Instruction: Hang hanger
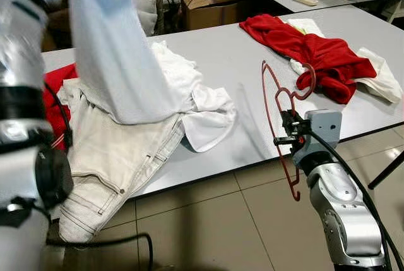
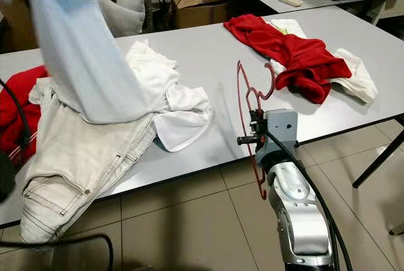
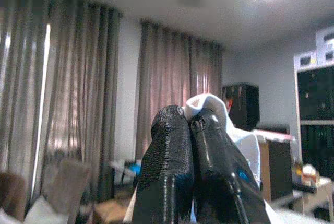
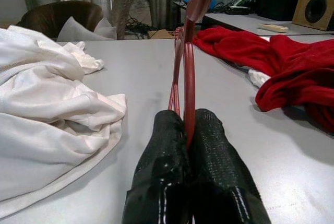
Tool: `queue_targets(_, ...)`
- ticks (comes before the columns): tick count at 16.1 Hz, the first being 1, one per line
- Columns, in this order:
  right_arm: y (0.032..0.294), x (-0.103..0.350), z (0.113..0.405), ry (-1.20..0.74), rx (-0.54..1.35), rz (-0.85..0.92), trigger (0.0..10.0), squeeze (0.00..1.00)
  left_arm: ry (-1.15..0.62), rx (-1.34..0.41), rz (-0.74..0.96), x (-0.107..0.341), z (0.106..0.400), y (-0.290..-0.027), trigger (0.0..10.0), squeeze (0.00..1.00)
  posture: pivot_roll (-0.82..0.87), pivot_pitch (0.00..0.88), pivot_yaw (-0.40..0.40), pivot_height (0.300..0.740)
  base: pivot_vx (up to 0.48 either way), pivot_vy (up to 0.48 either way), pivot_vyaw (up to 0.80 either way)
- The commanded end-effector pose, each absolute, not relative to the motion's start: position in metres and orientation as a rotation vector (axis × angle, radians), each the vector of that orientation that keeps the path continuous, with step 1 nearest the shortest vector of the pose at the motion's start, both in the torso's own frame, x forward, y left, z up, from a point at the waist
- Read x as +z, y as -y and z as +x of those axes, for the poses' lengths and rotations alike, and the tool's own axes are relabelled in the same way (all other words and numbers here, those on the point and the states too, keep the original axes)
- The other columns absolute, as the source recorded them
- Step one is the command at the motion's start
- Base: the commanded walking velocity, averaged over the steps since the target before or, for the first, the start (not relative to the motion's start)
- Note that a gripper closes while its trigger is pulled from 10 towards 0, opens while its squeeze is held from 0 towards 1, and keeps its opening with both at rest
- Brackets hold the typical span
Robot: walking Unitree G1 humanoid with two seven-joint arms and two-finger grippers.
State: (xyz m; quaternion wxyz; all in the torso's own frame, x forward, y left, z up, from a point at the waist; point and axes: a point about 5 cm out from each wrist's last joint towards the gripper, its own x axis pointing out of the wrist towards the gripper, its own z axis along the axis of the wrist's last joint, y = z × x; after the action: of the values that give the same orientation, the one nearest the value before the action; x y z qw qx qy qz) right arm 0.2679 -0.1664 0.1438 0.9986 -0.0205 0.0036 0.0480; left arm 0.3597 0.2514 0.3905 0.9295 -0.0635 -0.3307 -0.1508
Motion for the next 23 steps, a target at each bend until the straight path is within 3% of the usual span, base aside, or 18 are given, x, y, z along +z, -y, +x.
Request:
queue_targets(1,0.167,0.145,0.270,0.008,0.084,-0.038,10.0,0.00,0.717,-0.293,-0.135,0.401,0.355,-0.256,0.0,0.00,0.03,0.000,0.102,0.740,0.000,0.000,0.00)
queue_targets(6,0.167,0.146,0.274,0.036,0.060,-0.028,10.0,0.00,0.776,-0.308,-0.110,0.430,0.353,-0.252,0.0,0.00,0.03,0.000,0.136,0.740,0.000,0.000,0.00)
queue_targets(11,0.169,0.145,0.273,0.057,0.012,-0.018,10.0,0.00,0.700,-0.408,-0.028,0.416,0.373,-0.201,0.0,0.00,-0.02,0.000,0.205,0.740,0.000,0.000,0.00)
queue_targets(12,0.173,0.144,0.269,0.056,-0.011,-0.019,10.0,0.00,0.580,-0.490,0.022,0.376,0.385,-0.161,0.0,0.00,-0.03,0.000,0.212,0.740,0.000,0.000,0.00)
queue_targets(14,0.176,0.143,0.266,0.055,-0.020,-0.023,10.0,0.00,0.493,-0.566,0.099,0.341,0.387,-0.132,0.0,0.00,-0.03,0.000,0.212,0.740,0.000,0.000,0.00)
queue_targets(16,0.179,0.142,0.264,0.052,-0.028,-0.031,10.0,0.00,0.279,-0.753,0.249,0.263,0.374,-0.085,0.0,0.00,-0.04,0.000,0.205,0.740,0.000,0.000,0.00)
queue_targets(17,0.179,0.142,0.264,0.051,-0.026,-0.034,10.0,0.00,0.183,-0.838,0.299,0.233,0.363,-0.074,2.8,0.00,-0.04,0.000,0.198,0.740,0.000,0.000,0.00)
queue_targets(18,0.178,0.143,0.265,0.049,-0.018,-0.037,10.0,0.00,0.129,-0.912,0.314,0.216,0.354,-0.071,10.0,0.00,-0.03,0.000,0.187,0.740,0.000,0.000,0.00)
queue_targets(19,0.178,0.143,0.266,0.048,-0.011,-0.038,10.0,0.00,0.105,-0.944,0.316,0.210,0.350,-0.071,10.0,0.30,-0.02,0.000,0.182,0.740,0.000,0.000,0.00)
queue_targets(20,0.177,0.142,0.267,0.045,0.000,-0.039,10.0,0.00,0.082,-0.986,0.328,0.205,0.344,-0.073,10.0,1.00,-0.01,0.000,0.172,0.740,0.000,0.000,0.00)
queue_targets(23,0.173,0.142,0.270,0.039,0.023,-0.039,10.0,0.00,0.001,-1.118,0.442,0.193,0.328,-0.086,10.0,1.00,0.00,0.000,0.155,0.740,0.000,0.000,0.00)
